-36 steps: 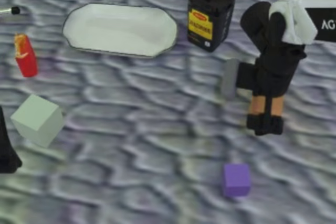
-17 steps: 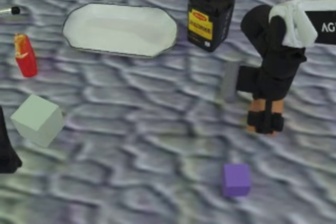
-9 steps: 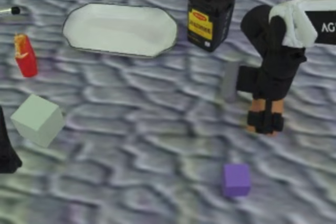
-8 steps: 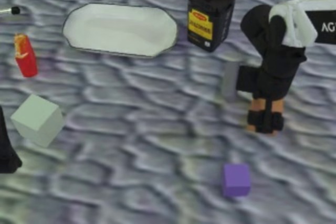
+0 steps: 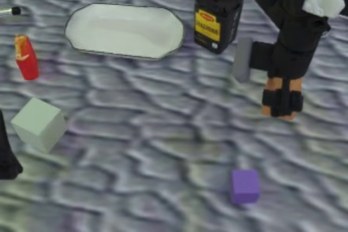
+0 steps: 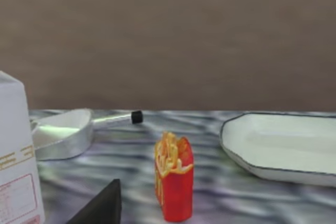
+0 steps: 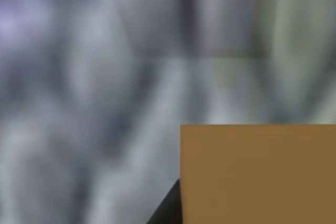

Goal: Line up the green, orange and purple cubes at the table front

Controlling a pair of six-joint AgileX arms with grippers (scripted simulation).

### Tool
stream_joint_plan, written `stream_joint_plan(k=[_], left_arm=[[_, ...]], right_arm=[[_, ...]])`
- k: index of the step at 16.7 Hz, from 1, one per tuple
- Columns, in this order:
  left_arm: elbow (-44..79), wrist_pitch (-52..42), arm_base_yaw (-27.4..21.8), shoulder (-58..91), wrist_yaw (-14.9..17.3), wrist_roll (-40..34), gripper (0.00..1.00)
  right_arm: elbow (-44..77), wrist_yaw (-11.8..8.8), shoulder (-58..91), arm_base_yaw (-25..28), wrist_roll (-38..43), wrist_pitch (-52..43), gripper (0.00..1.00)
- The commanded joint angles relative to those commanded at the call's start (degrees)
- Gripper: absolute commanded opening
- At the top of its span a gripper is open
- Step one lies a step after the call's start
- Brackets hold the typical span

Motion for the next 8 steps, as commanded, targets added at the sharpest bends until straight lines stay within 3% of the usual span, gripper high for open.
stream_joint_plan(k=[5,8], left_arm=[[0.0,0.0,0.0,0.0,0.0,0.0,1.0],[0.0,0.0,0.0,0.0,0.0,0.0,1.0]], right_arm=[[0.1,0.0,0.0,0.0,0.2,-0.2,0.0],[-0.6,0.1,-1.2,4.0,2.1,-0.2,0.0]])
